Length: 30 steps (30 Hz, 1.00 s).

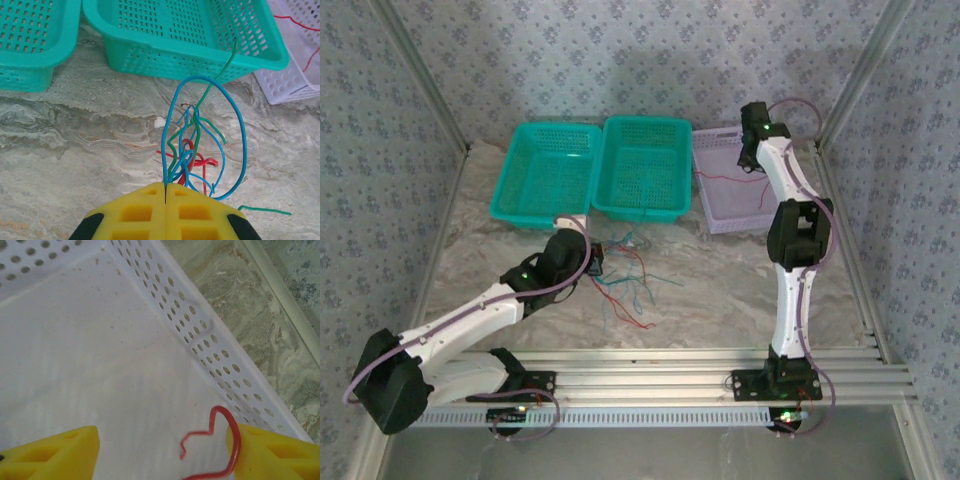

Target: Untangle the cables

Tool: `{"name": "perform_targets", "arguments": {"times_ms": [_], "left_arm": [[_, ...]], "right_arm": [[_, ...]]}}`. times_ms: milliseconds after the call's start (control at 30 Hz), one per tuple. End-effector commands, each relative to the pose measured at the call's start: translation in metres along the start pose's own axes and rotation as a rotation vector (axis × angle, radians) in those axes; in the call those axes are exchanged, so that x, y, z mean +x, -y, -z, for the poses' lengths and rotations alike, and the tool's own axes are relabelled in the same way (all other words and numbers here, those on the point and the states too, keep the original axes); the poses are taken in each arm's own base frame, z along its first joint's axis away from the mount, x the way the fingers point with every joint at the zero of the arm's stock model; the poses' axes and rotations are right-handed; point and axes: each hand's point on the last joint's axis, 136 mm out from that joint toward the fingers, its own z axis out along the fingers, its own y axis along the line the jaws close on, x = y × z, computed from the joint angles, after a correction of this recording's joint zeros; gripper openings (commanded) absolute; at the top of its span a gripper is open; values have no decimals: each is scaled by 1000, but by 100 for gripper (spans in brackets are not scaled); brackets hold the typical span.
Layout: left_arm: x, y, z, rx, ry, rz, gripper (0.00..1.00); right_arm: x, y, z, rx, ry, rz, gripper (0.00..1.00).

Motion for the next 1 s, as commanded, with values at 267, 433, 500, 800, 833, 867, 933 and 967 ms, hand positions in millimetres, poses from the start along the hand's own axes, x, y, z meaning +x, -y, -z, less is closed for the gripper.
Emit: {"name": "perform_targets", "arguments": {"times_ms": [267,433,500,800,833,867,933,967], "left_arm": [[-10,18,3,38,6,-23,0],[-9,20,5,43,7,-23,0],[-8,19,7,42,5,-24,0],[-3,13,13,30,-2,-31,0],[-3,12,14,31,-1,-30,0],[-3,12,14,31,1,-29,0],[-2,10,16,33,3,-23,0],[0,10,17,33,3,-22,0]], "right_arm": [[-15,-5,47,-27,95,-13,76],[-15,-4,51,-33,107,-29,82],[-12,-6,52,-41,105,-27,83],[-9,-6,65,-74,111,-35,86],[-9,-5,65,-70,116,-26,86],[-10,-5,67,-69,117,-23,87],[-12,-3,68,-63,125,-24,87],[-12,-3,70,-60,130,-27,88]]}}
